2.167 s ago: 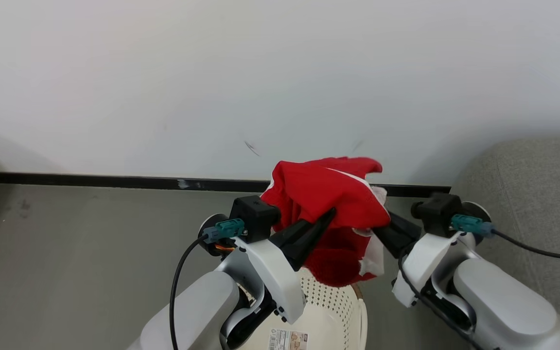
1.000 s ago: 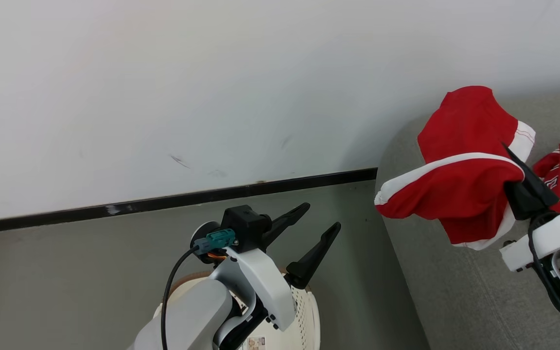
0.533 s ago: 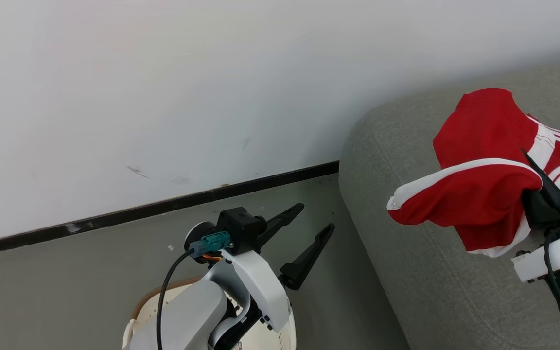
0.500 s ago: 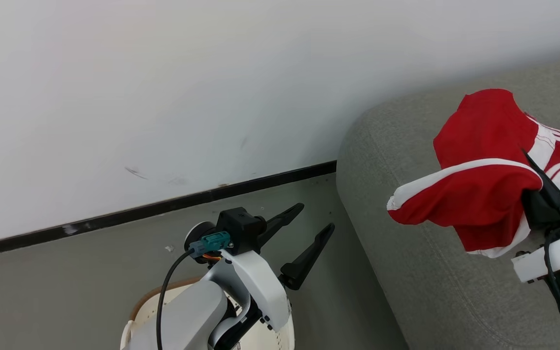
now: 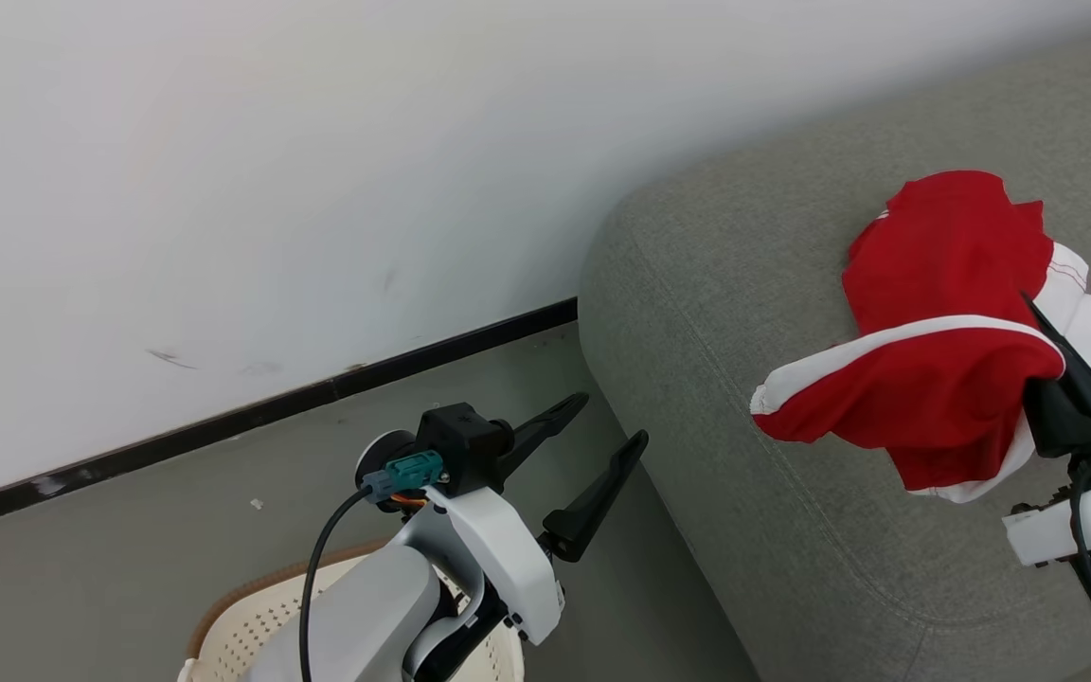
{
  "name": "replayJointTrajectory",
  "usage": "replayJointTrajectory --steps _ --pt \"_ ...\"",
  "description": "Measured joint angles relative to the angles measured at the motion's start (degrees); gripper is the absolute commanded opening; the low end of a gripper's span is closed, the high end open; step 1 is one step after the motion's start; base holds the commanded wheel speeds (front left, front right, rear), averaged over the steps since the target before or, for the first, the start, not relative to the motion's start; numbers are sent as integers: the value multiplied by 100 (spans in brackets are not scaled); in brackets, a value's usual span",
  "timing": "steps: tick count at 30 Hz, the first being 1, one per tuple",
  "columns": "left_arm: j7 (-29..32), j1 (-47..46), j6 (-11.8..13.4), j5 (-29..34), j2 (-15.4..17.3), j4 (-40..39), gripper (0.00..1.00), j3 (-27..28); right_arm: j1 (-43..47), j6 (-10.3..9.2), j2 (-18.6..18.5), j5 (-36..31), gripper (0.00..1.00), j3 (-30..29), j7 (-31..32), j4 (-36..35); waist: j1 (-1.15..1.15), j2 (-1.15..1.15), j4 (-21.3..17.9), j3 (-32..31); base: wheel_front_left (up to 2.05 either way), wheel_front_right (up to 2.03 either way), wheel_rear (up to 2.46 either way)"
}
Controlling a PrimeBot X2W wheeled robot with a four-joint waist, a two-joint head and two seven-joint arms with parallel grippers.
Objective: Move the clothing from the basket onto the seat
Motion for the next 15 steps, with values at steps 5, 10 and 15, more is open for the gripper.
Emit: replayJointTrajectory --steps 5,10,15 --pt "-8 1 10 1 42 -1 100 36 75 0 32 -9 0 -37 0 -115 0 0 -205 68 0 0 0" --pt "-11 1 34 10 110 -8 100 86 75 0 79 -9 0 -38 0 -143 0 0 -389 131 0 0 0" --pt "-55 1 100 12 192 -19 100 114 71 0 98 -8 0 -41 0 -157 0 0 -545 183 0 0 0"
